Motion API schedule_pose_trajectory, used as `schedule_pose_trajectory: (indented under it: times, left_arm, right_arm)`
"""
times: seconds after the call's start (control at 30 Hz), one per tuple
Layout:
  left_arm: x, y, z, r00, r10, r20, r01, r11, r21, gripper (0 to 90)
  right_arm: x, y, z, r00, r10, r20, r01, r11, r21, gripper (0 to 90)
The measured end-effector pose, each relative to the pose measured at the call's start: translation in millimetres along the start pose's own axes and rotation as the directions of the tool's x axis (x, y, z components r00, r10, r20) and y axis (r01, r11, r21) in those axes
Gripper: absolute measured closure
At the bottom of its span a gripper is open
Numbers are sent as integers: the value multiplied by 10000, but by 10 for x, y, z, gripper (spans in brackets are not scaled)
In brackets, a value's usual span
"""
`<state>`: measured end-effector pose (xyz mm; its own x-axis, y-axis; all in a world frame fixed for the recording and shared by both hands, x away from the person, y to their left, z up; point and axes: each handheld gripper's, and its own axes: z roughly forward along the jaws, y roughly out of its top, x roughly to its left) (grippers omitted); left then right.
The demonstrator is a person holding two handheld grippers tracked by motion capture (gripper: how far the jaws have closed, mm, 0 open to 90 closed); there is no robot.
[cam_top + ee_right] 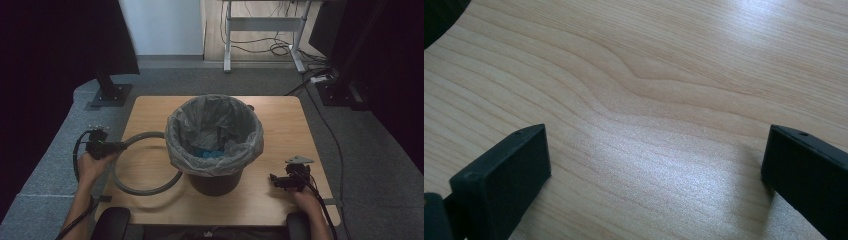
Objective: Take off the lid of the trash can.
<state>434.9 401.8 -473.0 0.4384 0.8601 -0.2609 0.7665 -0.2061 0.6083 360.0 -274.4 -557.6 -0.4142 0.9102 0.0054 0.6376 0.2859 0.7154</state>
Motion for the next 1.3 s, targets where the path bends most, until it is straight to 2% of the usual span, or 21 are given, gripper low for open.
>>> schedule_pose_trajectory:
  times: [0.63,0.77,0.9,0.93,1.0,1.1,1.2,1.3]
  left_arm:
    - [46,-271,348,9985,-154,-529,161,9998,130,759]
    - [43,-335,425,9966,83,-814,-57,9995,321,755]
    - [33,-383,452,9953,63,-969,-71,9999,-80,733]
    - [29,-394,457,9955,93,-941,-110,9998,-181,719]
    - [13,-407,470,9964,210,-824,-238,9992,-326,635]
    - [-55,-413,501,9923,681,-1031,-718,9969,-324,541]
    - [-92,-425,526,9887,913,-1187,-966,9945,-397,475]
    - [-147,-456,566,9814,1302,-1411,-1386,9890,-520,402]
  right_arm:
    - [1,0,0,10000,10,-6,-10,10000,7,0]
    - [0,0,0,10000,5,-4,-5,10000,3,0]
    - [0,0,0,10000,7,-5,-7,10000,4,0]
    - [0,0,0,10000,8,-6,-8,10000,5,0]
    - [0,0,0,10000,4,-6,-4,10000,4,0]
    - [0,0,0,10000,7,-5,-7,10000,3,0]
    - [0,0,0,10000,5,-6,-5,10000,3,0]
    - [1,0,0,10000,7,-7,-7,10000,4,0]
